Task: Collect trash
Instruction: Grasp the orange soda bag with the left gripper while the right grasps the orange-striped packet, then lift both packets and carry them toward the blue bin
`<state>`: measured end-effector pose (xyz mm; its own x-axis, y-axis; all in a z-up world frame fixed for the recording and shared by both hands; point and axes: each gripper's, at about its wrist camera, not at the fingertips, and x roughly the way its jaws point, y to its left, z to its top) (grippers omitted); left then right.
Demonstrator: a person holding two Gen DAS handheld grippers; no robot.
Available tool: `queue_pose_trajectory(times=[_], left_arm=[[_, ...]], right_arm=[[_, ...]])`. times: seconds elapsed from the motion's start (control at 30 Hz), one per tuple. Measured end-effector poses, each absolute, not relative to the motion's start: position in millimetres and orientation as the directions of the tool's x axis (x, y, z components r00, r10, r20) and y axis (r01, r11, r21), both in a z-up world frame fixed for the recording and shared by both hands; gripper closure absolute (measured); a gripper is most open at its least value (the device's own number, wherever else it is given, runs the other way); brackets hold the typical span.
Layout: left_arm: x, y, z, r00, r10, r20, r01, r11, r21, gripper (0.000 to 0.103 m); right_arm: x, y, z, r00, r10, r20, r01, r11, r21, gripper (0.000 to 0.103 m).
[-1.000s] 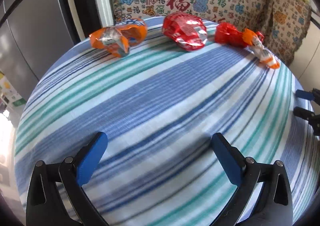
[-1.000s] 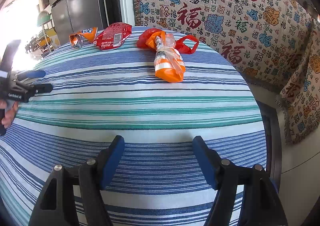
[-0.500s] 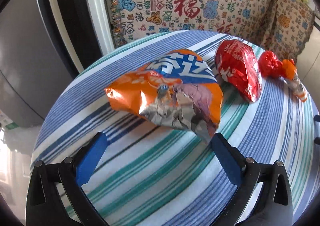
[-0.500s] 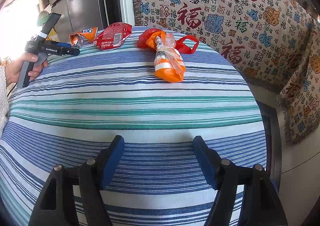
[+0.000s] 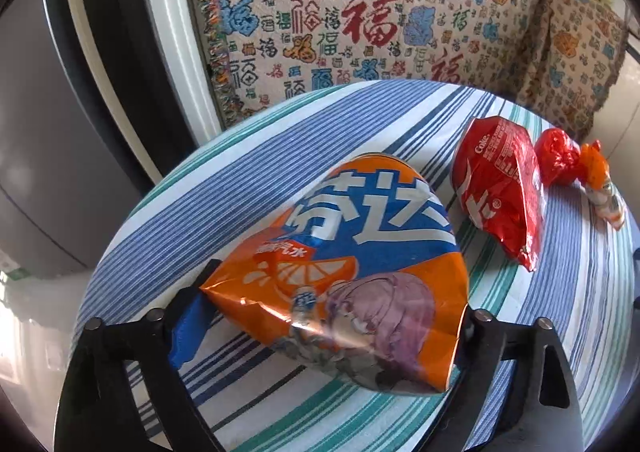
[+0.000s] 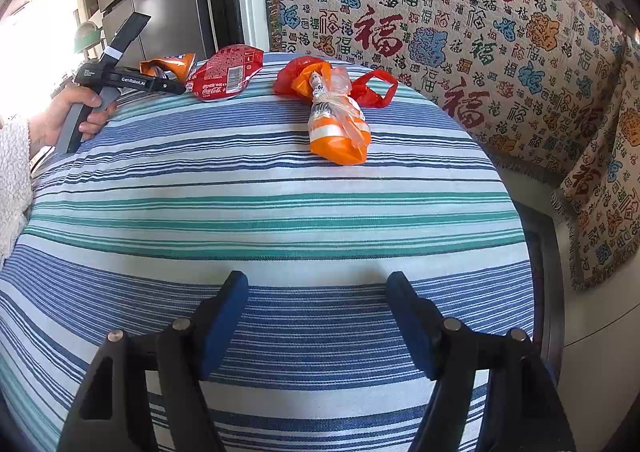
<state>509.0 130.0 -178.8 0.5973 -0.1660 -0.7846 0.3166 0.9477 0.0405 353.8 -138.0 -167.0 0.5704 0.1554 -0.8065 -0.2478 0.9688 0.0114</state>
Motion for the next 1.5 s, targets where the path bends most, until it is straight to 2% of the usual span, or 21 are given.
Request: queue_pose_trajectory(times=[0.13, 0.37, 0.57, 0.6, 0.67, 0.8, 1.0, 1.1, 1.13, 1.17, 1.2, 1.5], left_arm=[[502, 127, -178, 0.602, -0.157, -0.783, 0.315, 0.947, 0.053, 0.020], [460, 123, -178, 0.606, -0.142, -0.783, 0.289, 0.956, 0.050, 0.020], [407, 118, -179, 0.616, -0.095, -0.782, 0.215, 0.975, 0.051, 0.020], [396, 115, -179, 0.617, -0.088, -0.782, 0.203, 0.978, 0.050, 0.020], [378, 109, -180, 0.618, -0.071, -0.783, 0.173, 0.984, 0.048, 0.020], [339, 89, -180, 0.620, -0.044, -0.783, 0.135, 0.990, 0.051, 0.020], [284, 52, -182, 0.609, -0.055, -0.791, 0.125, 0.992, 0.027, 0.020], [268, 40, -184, 0.619, -0.045, -0.784, 0.118, 0.992, 0.037, 0.015], [266, 37, -186, 0.613, -0.045, -0.788, 0.120, 0.992, 0.037, 0.006], [265, 34, -186, 0.610, -0.041, -0.791, 0.124, 0.991, 0.044, 0.005], [265, 33, -186, 0.612, -0.038, -0.790, 0.124, 0.991, 0.048, 0.005], [264, 35, -187, 0.604, -0.040, -0.796, 0.115, 0.993, 0.038, 0.001]], right_arm=[[361, -136, -170, 0.563, 0.157, -0.812, -0.251, 0.968, 0.013, 0.023], [421, -123, -172, 0.547, 0.154, -0.822, -0.255, 0.967, 0.011, 0.023], [457, -117, -157, 0.622, 0.129, -0.773, -0.208, 0.978, -0.004, 0.023], [462, -117, -160, 0.602, 0.135, -0.787, -0.206, 0.979, 0.011, 0.025], [467, -118, -166, 0.561, 0.154, -0.813, -0.198, 0.979, 0.049, 0.057], [440, -127, -160, 0.557, 0.201, -0.806, -0.186, 0.976, 0.115, 0.057], [350, -122, -146, 0.515, 0.216, -0.829, -0.291, 0.954, 0.068, 0.057], [320, -120, -149, 0.544, 0.192, -0.817, -0.302, 0.953, 0.024, 0.055], [317, -120, -152, 0.558, 0.178, -0.811, -0.295, 0.955, 0.007, 0.048], [316, -120, -154, 0.565, 0.175, -0.807, -0.292, 0.957, 0.004, 0.041], [315, -121, -157, 0.566, 0.178, -0.805, -0.286, 0.958, 0.011, 0.027], [313, -121, -162, 0.544, 0.199, -0.815, -0.324, 0.946, 0.014, 0.024]])
